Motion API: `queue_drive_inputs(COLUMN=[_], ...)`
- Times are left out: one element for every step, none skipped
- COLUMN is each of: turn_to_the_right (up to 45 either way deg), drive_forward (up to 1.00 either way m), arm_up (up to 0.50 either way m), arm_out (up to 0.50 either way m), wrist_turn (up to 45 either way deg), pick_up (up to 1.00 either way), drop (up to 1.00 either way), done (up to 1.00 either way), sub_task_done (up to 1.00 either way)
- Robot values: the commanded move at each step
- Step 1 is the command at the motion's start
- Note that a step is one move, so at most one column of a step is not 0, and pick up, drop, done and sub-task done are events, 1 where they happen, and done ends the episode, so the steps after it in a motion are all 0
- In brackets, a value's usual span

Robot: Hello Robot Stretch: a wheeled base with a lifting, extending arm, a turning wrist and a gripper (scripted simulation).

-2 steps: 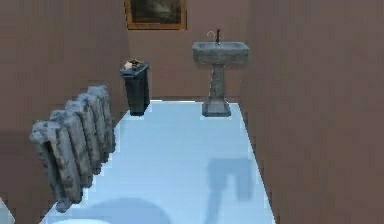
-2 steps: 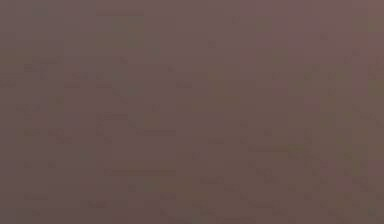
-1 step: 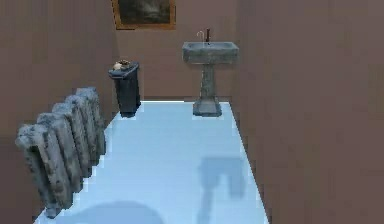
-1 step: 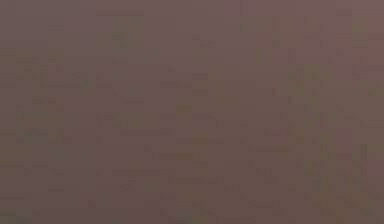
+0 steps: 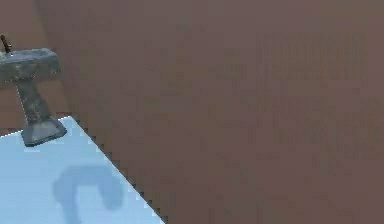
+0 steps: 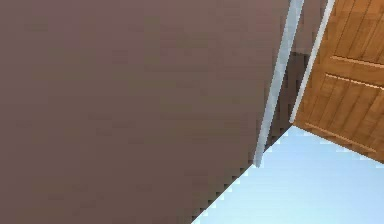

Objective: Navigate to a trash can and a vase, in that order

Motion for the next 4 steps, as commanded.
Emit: queue_drive_inputs(turn_to_the_right=[12.0, 0.0, -45.0, -9.0], drive_forward=[0.00, 0.10, 0.00, 0.00], arm_up=[0.00, 0.00, 0.00, 0.00], arm_out=[0.00, 0.00, 0.00, 0.00], wrist_turn=[0.0, 0.0, 0.0, 0.0], pick_up=[0.00, 0.00, 0.00, 0.00], drop=[0.00, 0.00, 0.00, 0.00], done=[0.00, 0.00, 0.00, 0.00], sub_task_done=[0.00, 0.00, 0.00, 0.00])
